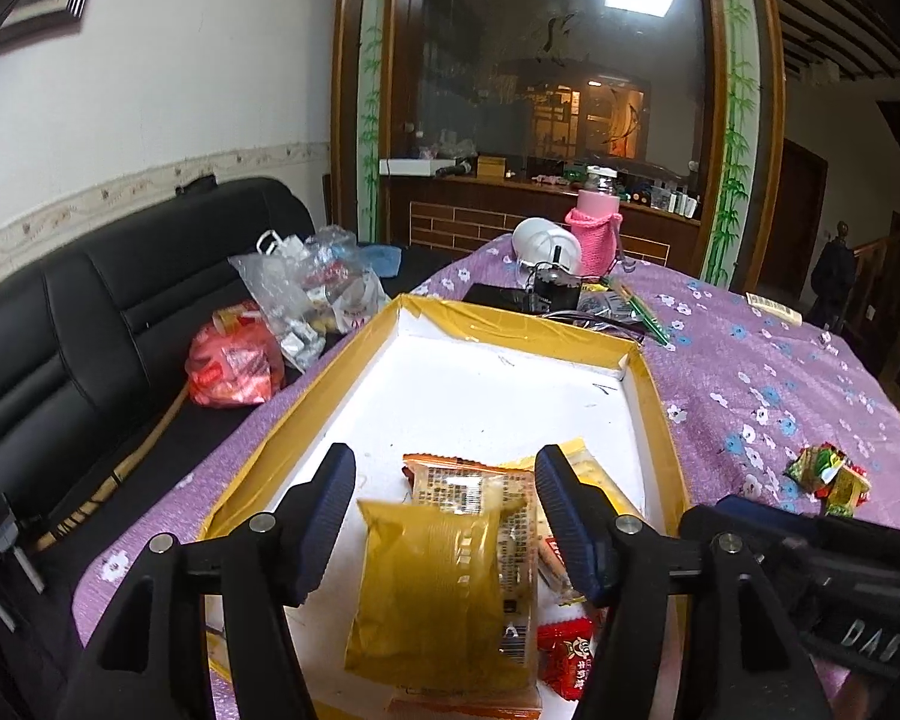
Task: Organize snacks
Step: 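Open the left gripper over the box while the right releases the red chocolate bar, then move both grippers back to the remaining red and green snacks, then grasp the green snack pack with the left gripper while the right grasps the yellow pack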
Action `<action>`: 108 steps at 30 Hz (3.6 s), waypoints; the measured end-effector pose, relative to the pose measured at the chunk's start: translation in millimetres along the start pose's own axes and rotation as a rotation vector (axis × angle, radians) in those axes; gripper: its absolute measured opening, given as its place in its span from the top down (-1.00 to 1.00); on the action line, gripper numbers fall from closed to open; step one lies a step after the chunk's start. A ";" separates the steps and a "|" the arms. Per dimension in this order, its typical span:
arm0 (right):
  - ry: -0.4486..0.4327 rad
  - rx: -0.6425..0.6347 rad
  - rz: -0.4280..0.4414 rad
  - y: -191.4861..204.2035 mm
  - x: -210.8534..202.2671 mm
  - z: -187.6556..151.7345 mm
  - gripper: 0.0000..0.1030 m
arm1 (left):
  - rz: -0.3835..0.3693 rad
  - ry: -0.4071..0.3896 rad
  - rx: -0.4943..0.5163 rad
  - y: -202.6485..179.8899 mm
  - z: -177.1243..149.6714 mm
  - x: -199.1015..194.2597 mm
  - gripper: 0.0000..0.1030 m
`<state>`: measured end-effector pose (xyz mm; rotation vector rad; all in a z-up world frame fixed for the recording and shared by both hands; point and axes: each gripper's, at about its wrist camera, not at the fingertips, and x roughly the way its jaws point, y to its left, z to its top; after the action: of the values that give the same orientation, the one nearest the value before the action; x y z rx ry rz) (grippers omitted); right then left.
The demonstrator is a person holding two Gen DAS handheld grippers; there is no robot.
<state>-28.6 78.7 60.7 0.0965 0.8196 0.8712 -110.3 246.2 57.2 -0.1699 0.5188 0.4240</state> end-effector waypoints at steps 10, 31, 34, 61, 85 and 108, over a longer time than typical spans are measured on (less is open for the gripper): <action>-0.106 0.184 0.106 -40.0 -31.7 2.1 0.41 | 0.014 -0.020 0.070 -19.3 -0.9 -10.9 -0.28; -0.064 0.394 -0.151 -206.3 -107.0 31.4 0.01 | -0.160 0.092 0.191 -96.8 -3.4 -11.5 -0.31; -0.072 0.472 -0.200 -240.6 -104.2 21.7 0.01 | -0.233 0.144 0.246 -123.8 -3.4 -8.3 -0.41; -0.058 0.655 -0.103 -273.9 -116.5 4.3 0.01 | -0.480 0.493 0.266 -284.3 -1.0 119.5 -0.10; 0.106 0.113 -0.391 -185.8 -55.7 1.3 0.38 | -0.338 0.213 0.188 -223.6 20.8 85.4 -0.11; -0.102 0.161 -0.396 -185.1 -95.2 11.3 0.39 | -0.342 0.118 0.268 -239.3 13.7 67.0 -0.13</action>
<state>62.9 -108.5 53.3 0.1143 0.7778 0.4241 52.1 57.9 46.8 -0.0230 0.6436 0.0086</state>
